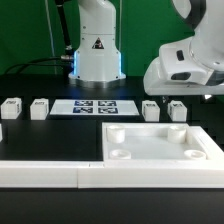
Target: Assemble square table
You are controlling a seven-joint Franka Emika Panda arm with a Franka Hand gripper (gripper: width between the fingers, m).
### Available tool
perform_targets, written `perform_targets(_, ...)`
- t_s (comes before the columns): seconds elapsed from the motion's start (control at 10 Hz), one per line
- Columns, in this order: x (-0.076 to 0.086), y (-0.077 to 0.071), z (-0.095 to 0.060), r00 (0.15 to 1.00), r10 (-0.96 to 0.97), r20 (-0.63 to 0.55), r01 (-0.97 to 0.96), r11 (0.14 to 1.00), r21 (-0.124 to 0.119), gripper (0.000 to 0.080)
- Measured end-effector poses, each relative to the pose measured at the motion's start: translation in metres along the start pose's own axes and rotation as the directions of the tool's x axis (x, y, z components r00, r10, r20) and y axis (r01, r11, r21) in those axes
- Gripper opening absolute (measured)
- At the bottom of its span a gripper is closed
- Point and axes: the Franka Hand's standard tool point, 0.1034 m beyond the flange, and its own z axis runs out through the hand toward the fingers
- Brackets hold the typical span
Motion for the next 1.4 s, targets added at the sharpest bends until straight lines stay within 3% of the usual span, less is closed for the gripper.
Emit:
perform_targets(0.1,0.001,-0.003,0.008,0.997,-0.005,0.081,0.006,1.000,-0.010,0.0648)
perform_targets(0.6,0.006,-0.005,0.011,0.997,-0.008,0.081,0.009,1.000,-0.008,0.0648)
perform_targets(0.8,0.005,-0.011,0.024,0.995,-0.010,0.103,0.012,1.000,-0.014,0.0648)
perform_targets(0.9,0.004,-0.015,0.032,0.993,0.002,0.122,-0.002,1.000,-0.003,0.0648)
perform_targets(1.1,0.005,-0.015,0.035,0.992,0.000,0.129,0.001,1.000,-0.005,0.0648)
perform_targets(1.3,0.005,-0.015,0.035,0.992,0.000,0.129,0.001,1.000,-0.005,0.0619)
perform_targets(1.4,0.005,-0.015,0.035,0.992,0.000,0.129,0.001,1.000,-0.005,0.0445)
